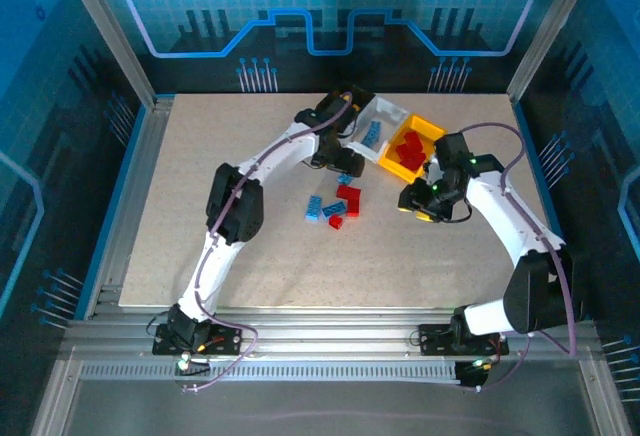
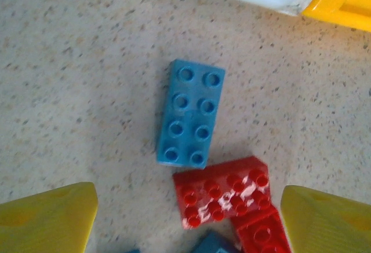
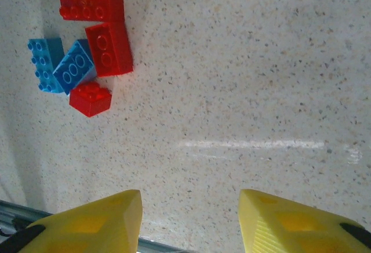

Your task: Sort the legos into containers by color

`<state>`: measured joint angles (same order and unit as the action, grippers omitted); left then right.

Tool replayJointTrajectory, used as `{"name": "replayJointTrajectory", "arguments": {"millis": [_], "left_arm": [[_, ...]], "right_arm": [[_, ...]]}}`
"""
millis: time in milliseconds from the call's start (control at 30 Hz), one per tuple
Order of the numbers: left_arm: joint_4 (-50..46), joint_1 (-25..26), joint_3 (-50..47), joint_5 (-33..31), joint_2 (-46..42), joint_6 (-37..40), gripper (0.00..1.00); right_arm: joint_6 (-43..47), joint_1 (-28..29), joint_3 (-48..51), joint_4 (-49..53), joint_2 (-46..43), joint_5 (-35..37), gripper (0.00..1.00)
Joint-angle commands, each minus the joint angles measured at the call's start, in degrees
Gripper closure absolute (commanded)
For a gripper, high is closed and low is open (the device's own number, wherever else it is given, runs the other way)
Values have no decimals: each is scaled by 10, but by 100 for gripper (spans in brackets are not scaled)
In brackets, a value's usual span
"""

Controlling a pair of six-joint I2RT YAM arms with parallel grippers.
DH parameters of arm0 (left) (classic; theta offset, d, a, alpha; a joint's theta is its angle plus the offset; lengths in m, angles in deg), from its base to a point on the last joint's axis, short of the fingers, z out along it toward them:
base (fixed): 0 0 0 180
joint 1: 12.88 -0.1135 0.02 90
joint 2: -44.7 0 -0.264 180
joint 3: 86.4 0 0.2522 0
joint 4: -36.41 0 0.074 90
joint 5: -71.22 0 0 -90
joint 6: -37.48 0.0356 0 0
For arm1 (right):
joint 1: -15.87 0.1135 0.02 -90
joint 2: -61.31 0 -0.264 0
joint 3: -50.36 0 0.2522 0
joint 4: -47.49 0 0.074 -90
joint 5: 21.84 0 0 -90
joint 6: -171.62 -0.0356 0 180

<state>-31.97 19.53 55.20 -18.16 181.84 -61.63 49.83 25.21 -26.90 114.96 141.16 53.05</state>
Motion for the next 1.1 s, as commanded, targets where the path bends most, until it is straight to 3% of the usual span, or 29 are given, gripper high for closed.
{"name": "replayJointTrajectory", "arguments": {"millis": [0, 533, 733, 900, 1067], "left_arm": [[-8, 9, 44, -39, 38, -12, 18], [34, 11, 39, -55, 83, -7, 24], [40, 14, 39, -55, 92, 1, 35], [35, 16, 30, -56, 98, 0, 38], [42, 16, 10, -54, 92, -8, 52]], "right_arm": [[-9, 7, 10, 23, -21, -9, 51], [-14, 22, 8, 62, -56, -2, 51], [-31, 44, 12, 54, -55, 0, 51], [-40, 64, 7, 50, -48, 6, 51], [-45, 78, 3, 48, -44, 12, 51]]}}
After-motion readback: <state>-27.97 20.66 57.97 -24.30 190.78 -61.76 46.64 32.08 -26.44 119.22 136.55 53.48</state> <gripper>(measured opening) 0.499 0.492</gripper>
